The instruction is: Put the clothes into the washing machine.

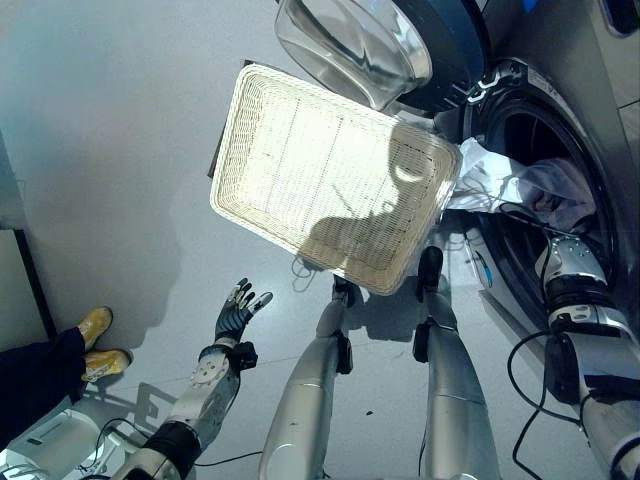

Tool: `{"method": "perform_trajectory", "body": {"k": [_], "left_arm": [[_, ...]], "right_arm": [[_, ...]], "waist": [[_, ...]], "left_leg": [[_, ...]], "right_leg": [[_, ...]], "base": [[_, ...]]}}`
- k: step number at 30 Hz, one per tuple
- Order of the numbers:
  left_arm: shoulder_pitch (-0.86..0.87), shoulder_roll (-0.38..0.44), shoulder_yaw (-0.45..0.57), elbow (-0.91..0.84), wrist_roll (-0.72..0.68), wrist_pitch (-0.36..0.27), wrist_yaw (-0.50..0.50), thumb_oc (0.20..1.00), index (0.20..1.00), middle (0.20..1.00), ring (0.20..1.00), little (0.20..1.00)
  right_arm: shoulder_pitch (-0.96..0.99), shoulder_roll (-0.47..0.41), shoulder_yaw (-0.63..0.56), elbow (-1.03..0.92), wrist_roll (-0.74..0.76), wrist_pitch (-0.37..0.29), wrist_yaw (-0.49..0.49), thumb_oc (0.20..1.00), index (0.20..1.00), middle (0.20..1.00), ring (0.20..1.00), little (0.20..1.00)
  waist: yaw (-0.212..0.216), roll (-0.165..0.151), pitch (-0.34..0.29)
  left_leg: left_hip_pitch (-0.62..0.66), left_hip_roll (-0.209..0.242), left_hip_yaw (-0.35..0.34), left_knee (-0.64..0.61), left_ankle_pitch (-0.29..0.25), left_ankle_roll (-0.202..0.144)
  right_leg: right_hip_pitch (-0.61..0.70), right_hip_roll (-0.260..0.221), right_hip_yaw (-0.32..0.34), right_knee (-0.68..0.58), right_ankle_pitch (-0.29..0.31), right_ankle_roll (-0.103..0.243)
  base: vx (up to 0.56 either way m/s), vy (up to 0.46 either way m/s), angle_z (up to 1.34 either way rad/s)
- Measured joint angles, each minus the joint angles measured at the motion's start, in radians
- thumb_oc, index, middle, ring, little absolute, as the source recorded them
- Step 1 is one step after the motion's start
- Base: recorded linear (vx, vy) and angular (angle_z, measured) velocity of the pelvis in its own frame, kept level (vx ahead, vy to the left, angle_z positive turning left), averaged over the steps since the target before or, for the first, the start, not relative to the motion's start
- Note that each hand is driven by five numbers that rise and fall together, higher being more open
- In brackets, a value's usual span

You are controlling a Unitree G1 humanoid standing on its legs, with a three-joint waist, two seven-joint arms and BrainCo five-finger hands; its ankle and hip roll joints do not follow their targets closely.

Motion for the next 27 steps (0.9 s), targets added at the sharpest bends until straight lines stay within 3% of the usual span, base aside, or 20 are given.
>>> {"method": "perform_trajectory", "body": {"k": [5, 7, 10, 20, 27], "left_arm": [[0.006, -0.025, 0.014, -0.008, 0.002, 0.012, -0.004, 1.000, 1.000, 1.000, 1.000, 1.000], [0.008, -0.053, 0.040, -0.010, 0.003, 0.012, -0.014, 1.000, 1.000, 1.000, 1.000, 1.000], [0.008, -0.064, 0.069, -0.002, 0.004, 0.009, -0.020, 1.000, 1.000, 1.000, 1.000, 1.000], [0.016, -0.137, 0.087, 0.072, 0.041, -0.049, -0.021, 1.000, 1.000, 1.000, 1.000, 1.000], [0.015, -0.169, 0.083, 0.100, 0.041, -0.062, -0.015, 1.000, 1.000, 1.000, 1.000, 1.000]], "right_arm": [[0.120, 0.044, 0.133, -0.190, -0.246, 0.119, 0.155, 1.000, 1.000, 1.000, 1.000, 1.000], [0.220, 0.088, 0.192, -0.330, -0.355, 0.119, 0.201, 1.000, 1.000, 1.000, 1.000, 1.000], [0.301, 0.107, 0.247, -0.385, -0.470, 0.125, 0.250, 1.000, 1.000, 1.000, 1.000, 1.000], [0.497, 0.244, 0.329, -0.506, -0.497, 0.029, 0.288, 1.000, 1.000, 1.000, 1.000, 1.000], [0.533, 0.253, 0.393, -0.461, -0.547, 0.032, 0.251, 1.000, 1.000, 1.000, 1.000, 1.000]], "waist": [[-0.024, -0.018, 0.012], [-0.033, -0.018, 0.012], [-0.067, -0.028, 0.018], [-0.131, -0.028, 0.018], [-0.134, -0.027, 0.018]], "left_leg": [[-0.001, 0.003, 0.004, -0.001, -0.002, -0.002], [0.000, 0.006, 0.012, -0.001, -0.006, -0.003], [0.003, 0.005, 0.022, -0.001, -0.008, -0.001], [0.007, 0.009, 0.052, -0.005, -0.015, -0.002], [0.018, 0.010, 0.057, -0.009, -0.018, -0.005]], "right_leg": [[-0.001, 0.004, 0.004, -0.005, 0.000, 0.001], [-0.002, 0.007, 0.008, -0.006, 0.000, 0.001], [-0.002, 0.006, 0.016, -0.006, -0.001, 0.003], [-0.013, 0.018, 0.050, -0.012, -0.002, 0.011], [-0.011, 0.021, 0.055, -0.012, 0.000, 0.009]], "base": [[0.00, -0.003, -0.02], [0.00, 0.017, -0.05], [0.00, 0.024, -0.04], [0.00, 0.069, -0.08], [-0.01, 0.067, -0.05]]}}
